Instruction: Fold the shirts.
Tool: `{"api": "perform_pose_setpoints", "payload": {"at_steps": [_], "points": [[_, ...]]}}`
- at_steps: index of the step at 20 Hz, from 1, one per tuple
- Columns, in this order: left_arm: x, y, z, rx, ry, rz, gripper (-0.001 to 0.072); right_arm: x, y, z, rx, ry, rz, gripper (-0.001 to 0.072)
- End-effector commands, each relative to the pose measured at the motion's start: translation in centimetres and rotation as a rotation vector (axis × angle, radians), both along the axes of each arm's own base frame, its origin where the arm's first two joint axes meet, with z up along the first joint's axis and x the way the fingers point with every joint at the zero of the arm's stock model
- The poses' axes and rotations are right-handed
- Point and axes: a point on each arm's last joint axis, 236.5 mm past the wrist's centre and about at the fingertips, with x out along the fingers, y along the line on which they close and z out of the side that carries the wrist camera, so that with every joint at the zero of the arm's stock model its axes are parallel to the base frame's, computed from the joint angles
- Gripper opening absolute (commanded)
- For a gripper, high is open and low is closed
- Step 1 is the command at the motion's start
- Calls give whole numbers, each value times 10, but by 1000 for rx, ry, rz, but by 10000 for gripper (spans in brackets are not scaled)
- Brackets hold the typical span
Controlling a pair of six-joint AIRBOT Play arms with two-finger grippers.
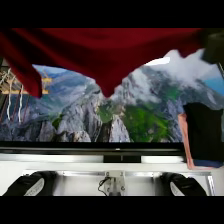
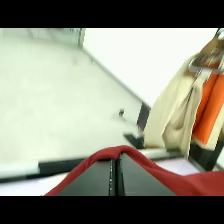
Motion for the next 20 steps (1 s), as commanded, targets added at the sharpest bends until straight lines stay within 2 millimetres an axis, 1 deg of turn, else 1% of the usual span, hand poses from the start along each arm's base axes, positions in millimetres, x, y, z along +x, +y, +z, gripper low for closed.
{"api": "perform_pose_setpoints", "payload": {"at_steps": [1,2,4,5,7,8,11,12,13,14,15,16,17,18,20], "points": [[-56,11,15,26,-20,44,29,-67,-21,72,62,-230,-48,86],[-50,16,-7,58,72,71,29,-72,-26,74,53,-240,-67,86],[-36,29,-66,138,293,122,29,-70,-37,66,22,-213,-109,86],[-31,32,-92,170,378,130,29,-64,-40,56,12,-173,-128,86],[-14,32,-143,203,528,124,29,-44,-43,20,-40,-38,-147,86],[-4,32,-170,211,598,118,29,-32,-45,-4,-70,53,-157,86],[26,33,-279,239,860,108,29,14,-50,-100,-164,369,-194,86],[38,34,-317,236,931,111,29,33,-49,-137,-194,461,-196,86],[50,34,-350,227,982,118,29,50,-48,-173,-220,537,-198,86],[65,33,-380,206,1019,121,30,71,-48,-214,-244,607,-204,86],[83,29,-403,171,1035,123,29,95,-49,-251,-250,648,-229,86],[103,26,-416,133,1033,127,29,121,-50,-280,-239,659,-259,86],[126,25,-427,97,1019,140,29,146,-48,-304,-202,657,-292,86],[149,25,-433,63,999,154,30,171,-44,-321,-157,631,-311,86],[191,26,-443,16,961,181,29,208,-34,-340,-48,566,-340,86]]}}
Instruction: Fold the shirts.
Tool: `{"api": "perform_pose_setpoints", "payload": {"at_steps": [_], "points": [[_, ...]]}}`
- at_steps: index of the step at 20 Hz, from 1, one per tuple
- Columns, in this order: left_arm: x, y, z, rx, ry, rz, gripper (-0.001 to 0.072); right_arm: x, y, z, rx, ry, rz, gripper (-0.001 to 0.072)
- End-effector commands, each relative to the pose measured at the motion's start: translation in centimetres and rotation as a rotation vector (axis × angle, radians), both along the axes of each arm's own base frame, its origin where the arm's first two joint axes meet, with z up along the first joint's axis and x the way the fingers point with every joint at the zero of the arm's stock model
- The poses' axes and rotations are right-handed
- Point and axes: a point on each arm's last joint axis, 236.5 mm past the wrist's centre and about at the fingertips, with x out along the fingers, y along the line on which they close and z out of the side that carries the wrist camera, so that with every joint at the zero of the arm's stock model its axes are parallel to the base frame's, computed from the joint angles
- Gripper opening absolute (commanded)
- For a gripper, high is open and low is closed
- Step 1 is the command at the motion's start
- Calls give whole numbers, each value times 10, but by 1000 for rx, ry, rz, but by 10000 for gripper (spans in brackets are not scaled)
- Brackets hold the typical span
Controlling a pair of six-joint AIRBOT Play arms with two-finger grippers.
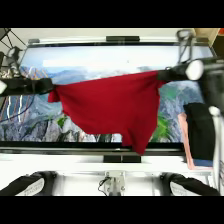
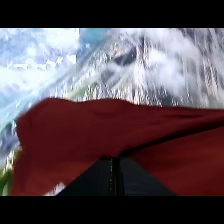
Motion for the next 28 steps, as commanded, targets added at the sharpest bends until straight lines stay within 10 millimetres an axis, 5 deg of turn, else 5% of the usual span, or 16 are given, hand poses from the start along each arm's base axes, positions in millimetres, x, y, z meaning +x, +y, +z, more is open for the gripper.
{"api": "perform_pose_setpoints", "payload": {"at_steps": [1,5,9,10,11,12,13,15,17,21,23,27,28], "points": [[74,2,-32,-62,-67,91,29,68,11,-52,130,-112,-113,86],[123,-10,-64,-147,-53,134,30,91,19,-80,254,-133,-201,86],[107,-46,-153,-188,181,88,43,68,50,-145,365,89,-256,115],[98,-52,-164,-205,240,76,161,65,54,-148,393,114,-266,247],[90,-49,-169,-208,282,67,382,64,56,-143,400,116,-256,492],[82,-39,-167,-206,323,60,562,62,52,-131,363,112,-215,551],[73,-22,-162,-199,378,48,604,56,42,-115,285,115,-150,551],[40,23,-155,-147,527,26,589,36,0,-91,112,159,-80,551],[-10,49,-157,-137,714,3,587,-1,-45,-96,79,309,-120,551],[-76,21,-205,-165,844,-35,594,-63,-51,-132,366,580,-139,551],[-78,-10,-228,-258,820,11,595,-76,-43,-146,447,629,-148,551],[-48,-50,-237,-320,671,52,592,-93,-34,-173,448,677,-157,552],[-44,-56,-237,-312,649,53,584,-93,-32,-180,451,680,-160,650]]}}
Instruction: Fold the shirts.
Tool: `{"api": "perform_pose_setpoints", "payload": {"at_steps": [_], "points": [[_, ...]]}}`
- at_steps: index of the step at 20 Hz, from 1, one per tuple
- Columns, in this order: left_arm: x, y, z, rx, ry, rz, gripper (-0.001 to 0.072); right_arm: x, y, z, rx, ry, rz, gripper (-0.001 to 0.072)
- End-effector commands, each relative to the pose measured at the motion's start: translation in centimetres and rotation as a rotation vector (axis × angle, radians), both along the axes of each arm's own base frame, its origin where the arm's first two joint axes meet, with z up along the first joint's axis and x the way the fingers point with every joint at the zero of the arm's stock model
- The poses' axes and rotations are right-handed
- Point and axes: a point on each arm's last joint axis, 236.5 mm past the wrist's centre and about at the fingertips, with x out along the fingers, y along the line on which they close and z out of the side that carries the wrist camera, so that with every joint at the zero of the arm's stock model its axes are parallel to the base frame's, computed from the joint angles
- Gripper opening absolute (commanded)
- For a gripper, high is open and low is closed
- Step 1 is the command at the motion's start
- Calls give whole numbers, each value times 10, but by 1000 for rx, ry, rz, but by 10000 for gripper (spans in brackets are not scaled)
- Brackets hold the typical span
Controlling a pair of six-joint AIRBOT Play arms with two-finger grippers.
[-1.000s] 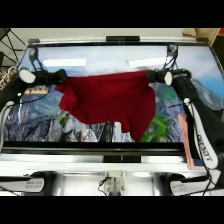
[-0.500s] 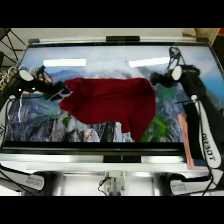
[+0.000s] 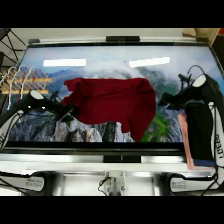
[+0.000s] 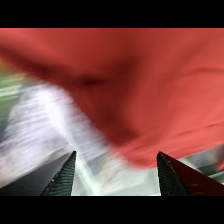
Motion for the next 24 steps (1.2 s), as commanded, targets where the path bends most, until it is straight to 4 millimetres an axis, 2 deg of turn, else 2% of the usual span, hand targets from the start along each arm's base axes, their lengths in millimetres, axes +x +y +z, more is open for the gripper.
{"api": "perform_pose_setpoints", "payload": {"at_steps": [1,2,3,4,5,9,10,11,12,13,14,15,16,17,18,19,20,21,22,23,24], "points": [[17,-18,-13,23,-91,55,525,-12,12,-22,43,42,0,668],[17,-21,-13,25,-98,47,249,-14,17,-29,44,60,13,668],[17,-21,-13,26,-102,38,111,-15,24,-37,47,74,31,668],[17,-21,-12,26,-106,35,86,-15,31,-46,47,86,48,668],[18,-20,-10,26,-116,32,30,-14,39,-55,45,93,60,667],[23,-21,9,31,-204,-26,29,-8,72,-78,84,104,58,664],[25,-21,13,31,-217,-26,30,-6,77,-80,92,103,58,538],[27,-20,19,34,-232,-29,29,-3,81,-78,99,88,56,231],[31,-17,28,50,-263,-40,29,1,83,-70,108,66,54,92],[36,-12,42,72,-303,-61,29,8,85,-55,113,18,78,86],[43,-6,66,107,-366,-97,28,20,84,-30,102,-60,110,85],[51,2,101,162,-452,-146,28,33,84,5,92,-164,151,85],[58,12,144,228,-552,-190,28,47,84,52,70,-298,202,85],[64,23,199,300,-672,-215,28,59,83,114,35,-467,256,85],[64,33,271,364,-826,-213,28,63,81,185,-9,-646,284,85],[55,38,344,401,-989,-186,28,59,76,257,-56,-821,278,85],[34,39,426,413,-1177,-142,29,42,70,335,-110,-1013,260,85],[0,40,499,415,-1353,-96,29,14,64,407,-160,-1201,229,85],[-40,39,555,412,-1499,-72,29,-19,60,464,-187,-1363,194,86],[-84,38,600,414,-1636,-60,29,-57,57,512,-203,-1508,158,85],[-124,38,630,404,-1731,-37,29,-99,55,549,-216,-1632,129,85]]}}
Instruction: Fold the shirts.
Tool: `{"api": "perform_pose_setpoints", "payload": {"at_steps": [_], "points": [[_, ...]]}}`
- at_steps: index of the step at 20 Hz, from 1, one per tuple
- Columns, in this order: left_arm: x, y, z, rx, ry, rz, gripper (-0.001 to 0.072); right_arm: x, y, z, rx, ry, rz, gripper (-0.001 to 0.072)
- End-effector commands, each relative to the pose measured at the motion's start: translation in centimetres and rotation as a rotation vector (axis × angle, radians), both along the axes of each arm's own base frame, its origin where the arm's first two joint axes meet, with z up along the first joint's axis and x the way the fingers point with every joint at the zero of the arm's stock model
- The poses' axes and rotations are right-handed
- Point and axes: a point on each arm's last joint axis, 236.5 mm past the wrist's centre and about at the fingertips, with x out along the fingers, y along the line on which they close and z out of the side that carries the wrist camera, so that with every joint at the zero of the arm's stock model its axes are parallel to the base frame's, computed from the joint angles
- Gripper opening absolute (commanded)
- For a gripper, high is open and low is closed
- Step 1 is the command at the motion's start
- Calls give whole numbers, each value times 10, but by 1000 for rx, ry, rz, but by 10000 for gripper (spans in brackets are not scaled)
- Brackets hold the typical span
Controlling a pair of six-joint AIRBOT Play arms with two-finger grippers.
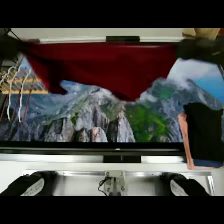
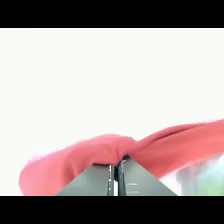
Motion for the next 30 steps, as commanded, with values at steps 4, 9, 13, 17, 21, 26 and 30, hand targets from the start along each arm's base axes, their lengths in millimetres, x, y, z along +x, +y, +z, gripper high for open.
{"api": "perform_pose_setpoints", "payload": {"at_steps": [4,9,13,17,21,26,30], "points": [[-214,19,159,-40,-507,30,29,-210,-35,189,70,-606,-165,85],[-163,43,85,12,-214,147,29,-182,-60,118,-31,-310,-270,85],[-73,38,-51,75,171,132,29,-114,-71,-26,-159,250,-271,86],[-1,33,-232,88,534,135,29,-22,-97,-182,-215,558,-366,86],[77,12,-322,-74,616,158,29,93,-95,-254,1,458,-475,86],[159,-5,-380,-338,645,235,30,157,-73,-306,340,431,-521,86],[136,-26,-442,-404,893,207,70,120,-45,-395,305,767,-516,86]]}}
